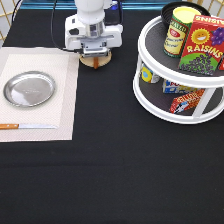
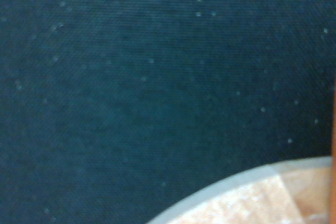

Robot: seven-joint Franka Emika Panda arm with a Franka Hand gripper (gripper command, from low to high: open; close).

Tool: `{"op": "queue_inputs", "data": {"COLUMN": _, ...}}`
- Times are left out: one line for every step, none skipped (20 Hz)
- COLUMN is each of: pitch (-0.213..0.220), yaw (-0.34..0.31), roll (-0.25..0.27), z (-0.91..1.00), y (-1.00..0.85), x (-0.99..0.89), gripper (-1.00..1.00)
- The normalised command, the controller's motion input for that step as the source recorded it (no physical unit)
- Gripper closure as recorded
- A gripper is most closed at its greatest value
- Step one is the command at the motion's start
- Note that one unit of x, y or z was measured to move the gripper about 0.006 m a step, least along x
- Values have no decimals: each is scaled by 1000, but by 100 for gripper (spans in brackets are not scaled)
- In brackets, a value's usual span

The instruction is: Arrange plate and fork

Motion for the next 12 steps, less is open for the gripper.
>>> {"op": "queue_inputs", "data": {"pitch": -63, "yaw": 43, "roll": -134, "z": -120, "y": 126, "x": -3, "gripper": 100}}
{"op": "queue_inputs", "data": {"pitch": -64, "yaw": 42, "roll": -149, "z": -151, "y": 143, "x": -9, "gripper": 100}}
{"op": "queue_inputs", "data": {"pitch": -57, "yaw": 42, "roll": -166, "z": -171, "y": 163, "x": 0, "gripper": 100}}
{"op": "queue_inputs", "data": {"pitch": -49, "yaw": 42, "roll": -181, "z": -166, "y": 183, "x": 0, "gripper": 100}}
{"op": "queue_inputs", "data": {"pitch": -51, "yaw": 39, "roll": -184, "z": -191, "y": 186, "x": 0, "gripper": 100}}
{"op": "queue_inputs", "data": {"pitch": -50, "yaw": 37, "roll": -187, "z": -209, "y": 186, "x": 0, "gripper": 100}}
{"op": "queue_inputs", "data": {"pitch": -58, "yaw": 35, "roll": -195, "z": -226, "y": 194, "x": 0, "gripper": 100}}
{"op": "queue_inputs", "data": {"pitch": -61, "yaw": 36, "roll": -202, "z": -243, "y": 203, "x": 0, "gripper": 100}}
{"op": "queue_inputs", "data": {"pitch": -59, "yaw": 37, "roll": -202, "z": -226, "y": 186, "x": 0, "gripper": 100}}
{"op": "queue_inputs", "data": {"pitch": -56, "yaw": 41, "roll": -199, "z": -194, "y": 171, "x": 0, "gripper": 100}}
{"op": "queue_inputs", "data": {"pitch": -51, "yaw": 46, "roll": -189, "z": -160, "y": 140, "x": 0, "gripper": 100}}
{"op": "queue_inputs", "data": {"pitch": -45, "yaw": 49, "roll": -187, "z": -111, "y": 157, "x": 0, "gripper": 100}}
